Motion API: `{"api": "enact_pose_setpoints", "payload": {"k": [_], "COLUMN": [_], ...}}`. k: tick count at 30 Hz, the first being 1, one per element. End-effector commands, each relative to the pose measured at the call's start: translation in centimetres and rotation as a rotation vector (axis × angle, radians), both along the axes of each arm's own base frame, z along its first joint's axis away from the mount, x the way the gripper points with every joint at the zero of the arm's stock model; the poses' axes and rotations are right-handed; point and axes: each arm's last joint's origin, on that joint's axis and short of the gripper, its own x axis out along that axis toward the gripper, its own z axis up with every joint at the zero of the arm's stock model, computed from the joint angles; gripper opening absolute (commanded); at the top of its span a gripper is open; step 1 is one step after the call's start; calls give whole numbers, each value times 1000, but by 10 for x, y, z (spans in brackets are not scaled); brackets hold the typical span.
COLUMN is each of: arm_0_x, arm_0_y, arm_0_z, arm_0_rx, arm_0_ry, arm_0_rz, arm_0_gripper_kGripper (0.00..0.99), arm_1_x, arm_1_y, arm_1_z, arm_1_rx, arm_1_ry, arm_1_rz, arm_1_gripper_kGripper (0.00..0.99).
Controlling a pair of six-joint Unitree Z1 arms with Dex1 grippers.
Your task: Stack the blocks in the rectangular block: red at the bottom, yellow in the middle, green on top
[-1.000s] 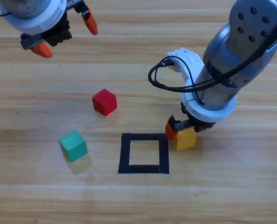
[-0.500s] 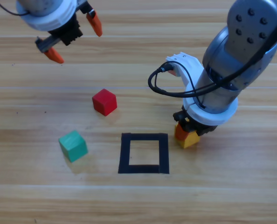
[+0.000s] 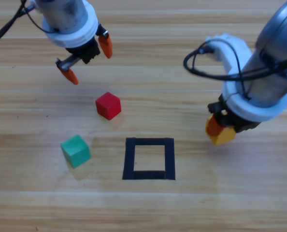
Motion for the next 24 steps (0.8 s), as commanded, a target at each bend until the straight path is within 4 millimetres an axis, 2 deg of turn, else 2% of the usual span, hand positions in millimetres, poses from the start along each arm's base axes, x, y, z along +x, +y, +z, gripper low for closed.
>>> {"api": "enact_pose_setpoints", "payload": {"k": [1, 24], "arm_0_x": [15, 30], "arm_0_y": [-23, -61], "arm_0_z": [-41, -117], "arm_0_rx": [62, 99], "arm_0_ry": [108, 222], "arm_0_rz": [12, 16], "arm_0_gripper_kGripper": [945, 945], "arm_1_x": [-20, -11], "arm_1_y": [-13, -11], "arm_1_z": [20, 5], "arm_1_rx": [-9, -36], "arm_1_ry": [13, 52], "arm_1_rz": [-24, -49], "arm_1_gripper_kGripper": [14, 14]}}
